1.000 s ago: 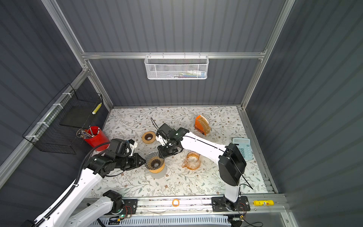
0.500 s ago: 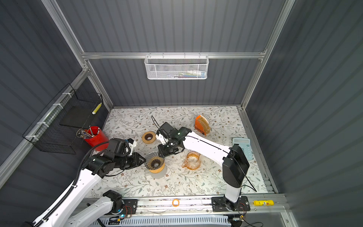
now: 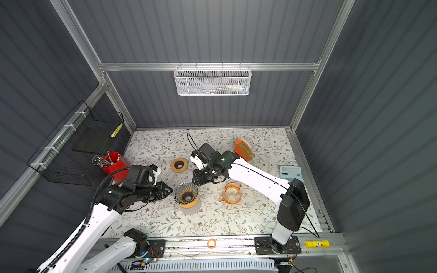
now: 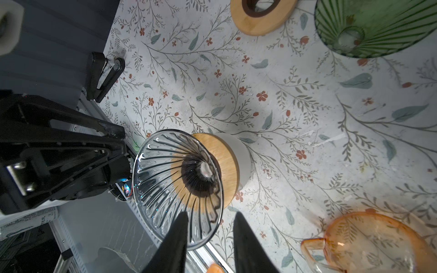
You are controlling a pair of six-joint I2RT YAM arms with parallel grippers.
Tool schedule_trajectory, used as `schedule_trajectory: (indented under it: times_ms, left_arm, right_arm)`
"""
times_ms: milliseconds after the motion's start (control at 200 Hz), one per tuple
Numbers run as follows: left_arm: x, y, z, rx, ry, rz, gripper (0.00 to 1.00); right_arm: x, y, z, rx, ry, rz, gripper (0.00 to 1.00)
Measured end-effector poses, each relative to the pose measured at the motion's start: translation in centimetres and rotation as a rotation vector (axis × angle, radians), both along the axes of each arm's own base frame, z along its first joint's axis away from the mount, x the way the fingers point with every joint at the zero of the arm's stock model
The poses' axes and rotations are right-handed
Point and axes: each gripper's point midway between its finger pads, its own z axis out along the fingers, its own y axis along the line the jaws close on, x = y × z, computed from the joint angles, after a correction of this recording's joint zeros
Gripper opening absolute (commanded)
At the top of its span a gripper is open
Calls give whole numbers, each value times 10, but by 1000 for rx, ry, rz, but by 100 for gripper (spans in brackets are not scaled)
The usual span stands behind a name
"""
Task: Place the coffee filter in the dripper
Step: 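Open the right gripper and move it toward the orange COFFEE filter box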
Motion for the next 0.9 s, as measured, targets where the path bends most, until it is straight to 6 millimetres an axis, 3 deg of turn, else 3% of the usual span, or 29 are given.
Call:
schedule_trajectory:
  times_ms: [185,350,565,901]
  left_arm:
    - [6,9,14,31,-42,42,30]
    - [15,14,27,52,-83,80,31]
    - [39,7,34,60,-106,91,31]
    - [74,-11,47,36,-178,70,31]
  right_arm:
    - [10,-17,4,9,-8,-51,35]
    - [27,-44,10,19,-29,-130,35]
    - [56,-91,14,30,-66,-269,34]
    - [92,-173,5,10,-111,-495,32]
